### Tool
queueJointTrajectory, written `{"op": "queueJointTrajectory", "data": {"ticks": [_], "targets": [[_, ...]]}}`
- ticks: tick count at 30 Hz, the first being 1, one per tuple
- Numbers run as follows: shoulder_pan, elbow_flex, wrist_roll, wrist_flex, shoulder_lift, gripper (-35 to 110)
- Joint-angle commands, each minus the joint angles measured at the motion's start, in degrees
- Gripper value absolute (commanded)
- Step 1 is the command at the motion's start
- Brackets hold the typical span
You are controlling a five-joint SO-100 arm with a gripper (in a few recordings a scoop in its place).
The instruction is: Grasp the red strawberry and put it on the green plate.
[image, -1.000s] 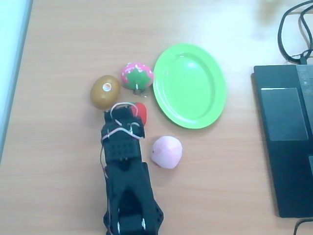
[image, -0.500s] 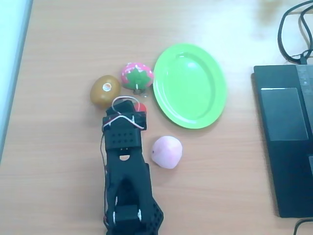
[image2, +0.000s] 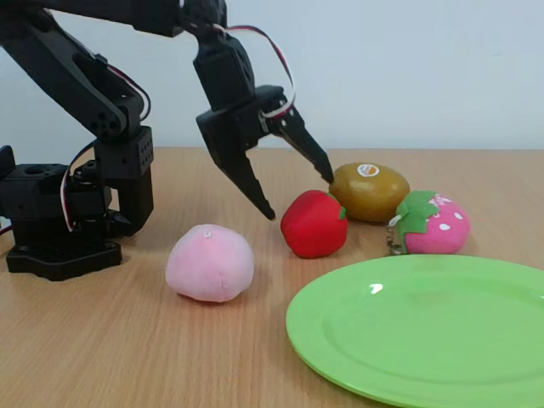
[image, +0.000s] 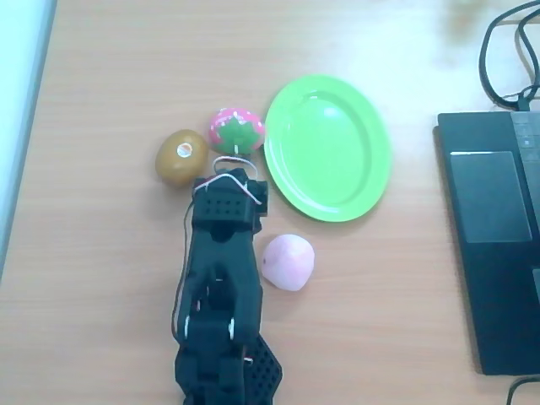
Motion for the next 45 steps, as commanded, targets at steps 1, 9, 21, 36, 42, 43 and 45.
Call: {"op": "queueJointTrajectory", "data": {"ticks": [1, 9, 21, 36, 42, 43, 45], "targets": [[1.4, -0.2, -1.2, -4.1, -1.6, 38], [1.9, 3.7, -1.2, -13.4, -6.4, 38], [1.8, 11.7, -1.2, -19.8, -6.5, 37], [1.8, 14.4, -1.1, -20.8, -4.1, 31], [0.7, 14.9, -0.6, -20.8, -3.0, 15], [0.7, 15.0, -0.2, -20.9, -2.7, 15], [0.8, 15.3, 0.2, -21.5, -2.3, 12]]}}
